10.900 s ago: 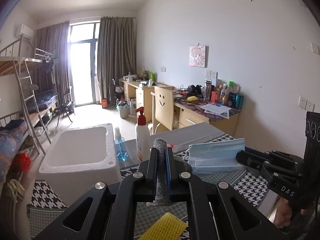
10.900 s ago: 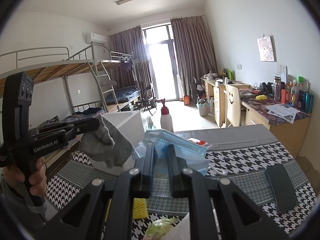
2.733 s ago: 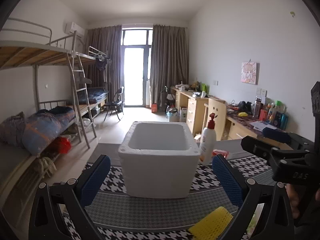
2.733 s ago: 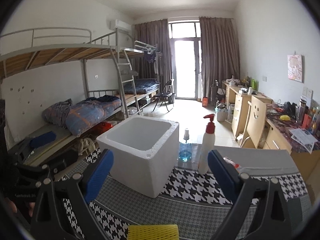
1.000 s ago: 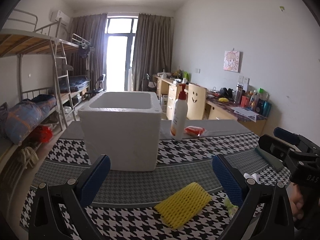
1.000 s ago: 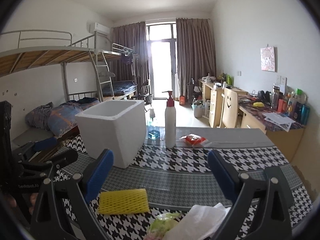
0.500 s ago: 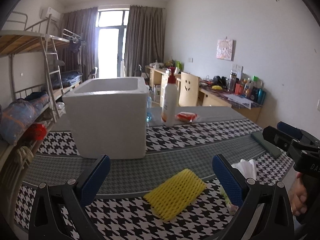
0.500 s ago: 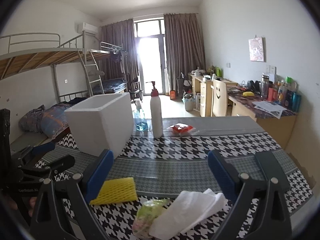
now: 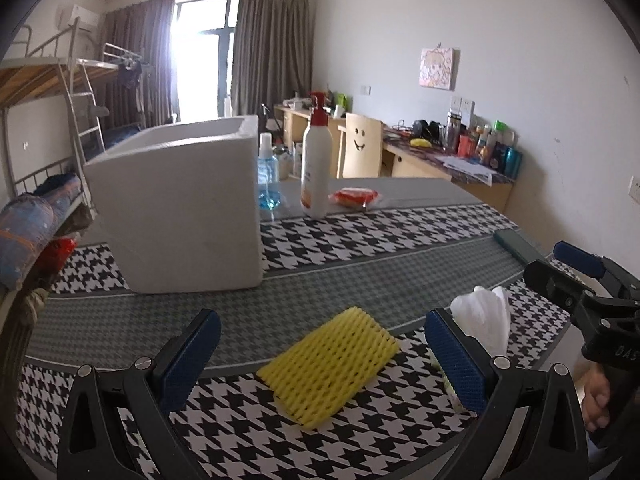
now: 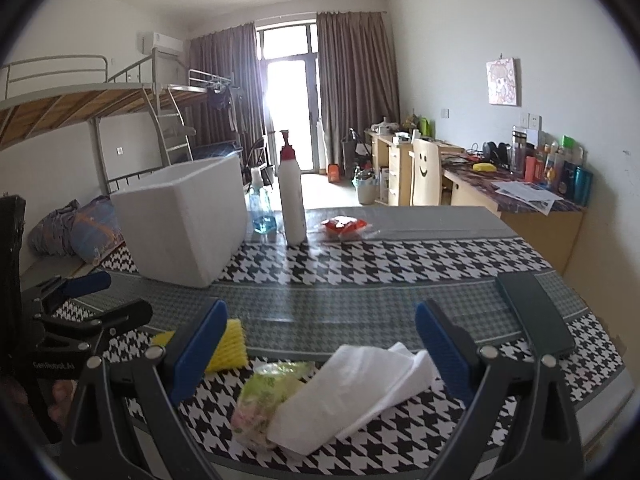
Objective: Organize soft objects
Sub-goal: 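Close the right tool on the white tissue and lift it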
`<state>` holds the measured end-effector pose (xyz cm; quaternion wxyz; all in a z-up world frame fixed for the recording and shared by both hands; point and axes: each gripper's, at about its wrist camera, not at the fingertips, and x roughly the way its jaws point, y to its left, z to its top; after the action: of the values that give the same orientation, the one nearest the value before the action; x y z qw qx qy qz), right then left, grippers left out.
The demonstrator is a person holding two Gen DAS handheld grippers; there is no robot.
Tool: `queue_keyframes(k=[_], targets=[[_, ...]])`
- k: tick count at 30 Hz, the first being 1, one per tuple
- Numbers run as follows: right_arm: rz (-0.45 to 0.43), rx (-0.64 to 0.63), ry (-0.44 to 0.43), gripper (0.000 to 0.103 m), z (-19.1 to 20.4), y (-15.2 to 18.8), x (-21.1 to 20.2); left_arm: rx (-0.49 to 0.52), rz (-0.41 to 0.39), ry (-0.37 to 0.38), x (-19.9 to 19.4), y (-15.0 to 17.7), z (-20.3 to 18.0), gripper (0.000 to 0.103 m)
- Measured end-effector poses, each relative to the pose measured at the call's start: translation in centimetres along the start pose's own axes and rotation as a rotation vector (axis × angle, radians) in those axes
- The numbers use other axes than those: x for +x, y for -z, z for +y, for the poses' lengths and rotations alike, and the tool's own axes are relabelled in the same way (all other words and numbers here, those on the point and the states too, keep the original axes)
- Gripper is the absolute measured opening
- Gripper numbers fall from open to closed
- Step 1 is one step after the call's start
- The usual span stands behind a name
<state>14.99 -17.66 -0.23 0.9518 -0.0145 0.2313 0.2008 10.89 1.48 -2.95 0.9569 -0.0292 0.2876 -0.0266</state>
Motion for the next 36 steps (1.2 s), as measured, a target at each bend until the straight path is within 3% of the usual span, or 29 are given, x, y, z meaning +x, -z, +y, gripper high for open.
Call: queue_keyframes(k=[29, 36], targets=[[0.193, 0.07, 0.052, 0.096, -2.7, 3.4, 3.2, 0.027, 0.138, -0.01, 4.5, 1.4, -0.8, 0.102], [0.27, 0.11, 0.043, 0.083, -3.3, 4.2, 4.4, 0.037, 0.133, -0.017, 4.4, 1.1, -0.8, 0.102]])
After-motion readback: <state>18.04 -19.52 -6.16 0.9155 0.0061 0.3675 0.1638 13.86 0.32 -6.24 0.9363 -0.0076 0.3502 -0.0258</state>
